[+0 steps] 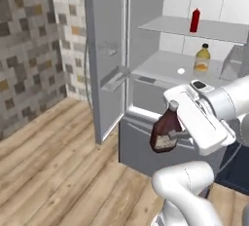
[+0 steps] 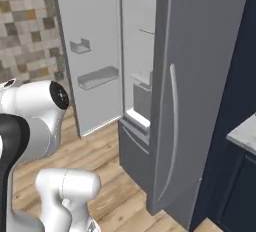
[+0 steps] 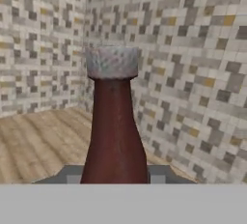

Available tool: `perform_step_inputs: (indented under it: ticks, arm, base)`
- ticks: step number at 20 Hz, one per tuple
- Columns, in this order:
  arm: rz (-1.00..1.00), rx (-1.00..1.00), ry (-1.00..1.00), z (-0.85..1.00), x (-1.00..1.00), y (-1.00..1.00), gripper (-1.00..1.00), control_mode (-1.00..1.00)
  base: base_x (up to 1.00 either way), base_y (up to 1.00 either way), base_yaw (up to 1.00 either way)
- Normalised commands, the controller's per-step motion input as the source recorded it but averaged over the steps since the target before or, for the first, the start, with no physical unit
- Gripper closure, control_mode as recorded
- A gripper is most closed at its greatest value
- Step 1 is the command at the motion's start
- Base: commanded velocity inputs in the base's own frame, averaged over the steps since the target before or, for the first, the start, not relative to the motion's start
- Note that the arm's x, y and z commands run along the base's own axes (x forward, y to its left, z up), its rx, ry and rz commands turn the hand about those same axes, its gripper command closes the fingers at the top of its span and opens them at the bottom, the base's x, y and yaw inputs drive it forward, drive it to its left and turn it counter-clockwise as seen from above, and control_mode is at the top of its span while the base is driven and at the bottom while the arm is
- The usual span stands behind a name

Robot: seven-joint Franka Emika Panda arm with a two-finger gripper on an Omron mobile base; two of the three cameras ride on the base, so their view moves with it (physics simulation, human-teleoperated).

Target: Place the ketchup and ketchup from the counter to the top shelf of the fridge. If the existing items in the fridge are on the top shelf, move them to other shelves.

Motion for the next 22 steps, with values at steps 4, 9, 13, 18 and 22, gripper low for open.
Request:
perform_step_inputs:
  ticks: [4, 9, 13, 18, 22]
  arm:
    - [0.00, 0.00, 0.00, 0.00, 0.00, 0.00, 1.00, 1.00]
    - [0.00, 0.00, 0.00, 0.00, 0.00, 0.00, 1.00, 1.00]
    - [0.00, 0.00, 0.00, 0.00, 0.00, 0.00, 1.00, 1.00]
    - [0.00, 0.00, 0.00, 0.00, 0.00, 0.00, 1.00, 1.00]
    - [0.00, 0.00, 0.00, 0.00, 0.00, 0.00, 1.00, 1.00]
  base:
    - [0.89, 1.00, -0.56]
    - [0.57, 0.84, -0.72]
    - [0.14, 0.34, -0.94]
    - [0.00, 0.05, -0.98]
    - [0.14, 0.26, -0.75]
